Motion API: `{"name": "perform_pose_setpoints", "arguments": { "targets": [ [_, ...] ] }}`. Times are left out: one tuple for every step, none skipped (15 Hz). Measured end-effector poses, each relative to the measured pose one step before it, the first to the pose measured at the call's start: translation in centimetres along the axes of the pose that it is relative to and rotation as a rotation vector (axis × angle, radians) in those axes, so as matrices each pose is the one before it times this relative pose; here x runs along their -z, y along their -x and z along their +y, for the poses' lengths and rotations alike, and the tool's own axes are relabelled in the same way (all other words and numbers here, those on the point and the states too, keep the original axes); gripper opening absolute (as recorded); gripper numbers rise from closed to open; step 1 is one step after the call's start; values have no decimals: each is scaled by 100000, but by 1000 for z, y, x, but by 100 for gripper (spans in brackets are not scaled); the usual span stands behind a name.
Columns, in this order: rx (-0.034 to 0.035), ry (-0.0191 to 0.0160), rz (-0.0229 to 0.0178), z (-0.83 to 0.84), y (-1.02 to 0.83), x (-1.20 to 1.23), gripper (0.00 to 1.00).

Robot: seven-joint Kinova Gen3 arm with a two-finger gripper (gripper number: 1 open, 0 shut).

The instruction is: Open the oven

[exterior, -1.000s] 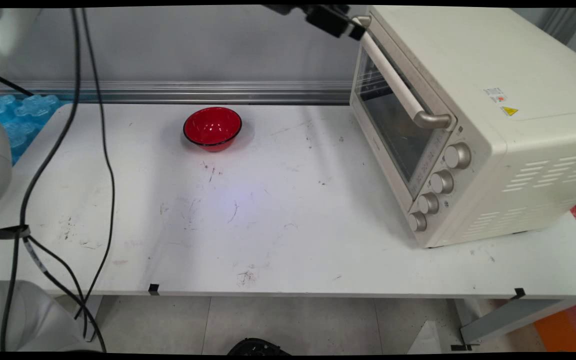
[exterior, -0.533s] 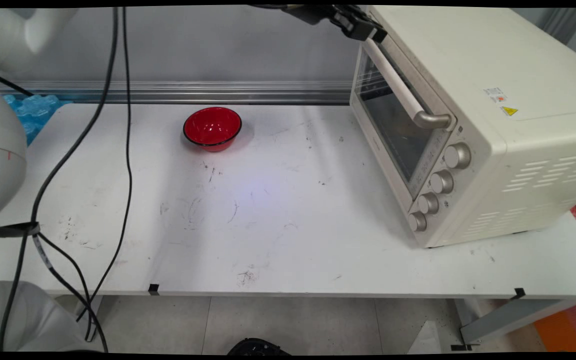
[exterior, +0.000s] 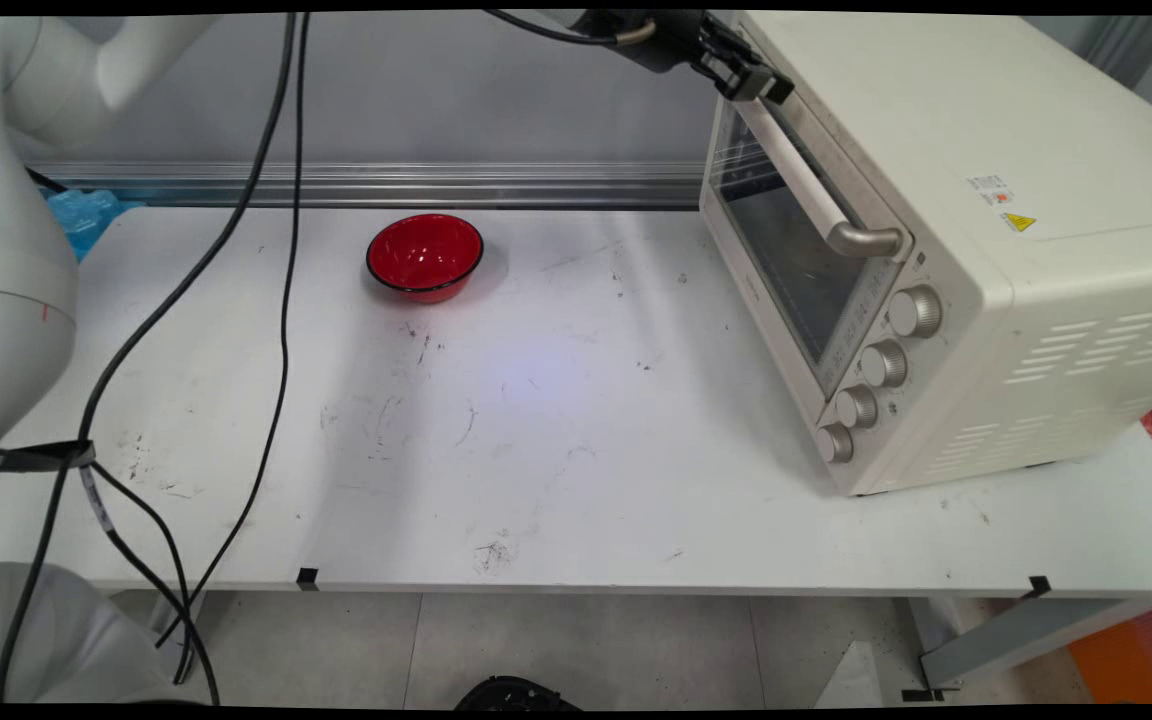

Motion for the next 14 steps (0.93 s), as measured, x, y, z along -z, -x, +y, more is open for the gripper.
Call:
{"name": "perform_pose_setpoints", "arguments": {
  "targets": [
    [-91, -13, -297, -75, 66, -382, 0],
    [-54, 14, -227, -55, 53, -309, 0],
    [-25, -1, -370, -73, 94, -386, 0],
    [-18, -10, -297, -54, 79, -269, 0],
    [-19, -33, -286, -53, 91, -238, 0],
    [-18, -29, -436, -65, 144, -281, 0],
    [-7, -30, -324, -51, 117, -187, 0],
    [0, -23, -299, -46, 111, -162, 0],
    [6, -5, -370, -56, 141, -190, 0],
    [29, -41, -312, -52, 134, -121, 0],
    [26, -2, -234, -38, 100, -93, 0],
    [-24, 40, -274, -23, 103, -80, 0],
    [22, -23, -286, -44, 145, -18, 0],
    [35, 36, -271, -34, 143, 6, 0]
  ]
}}
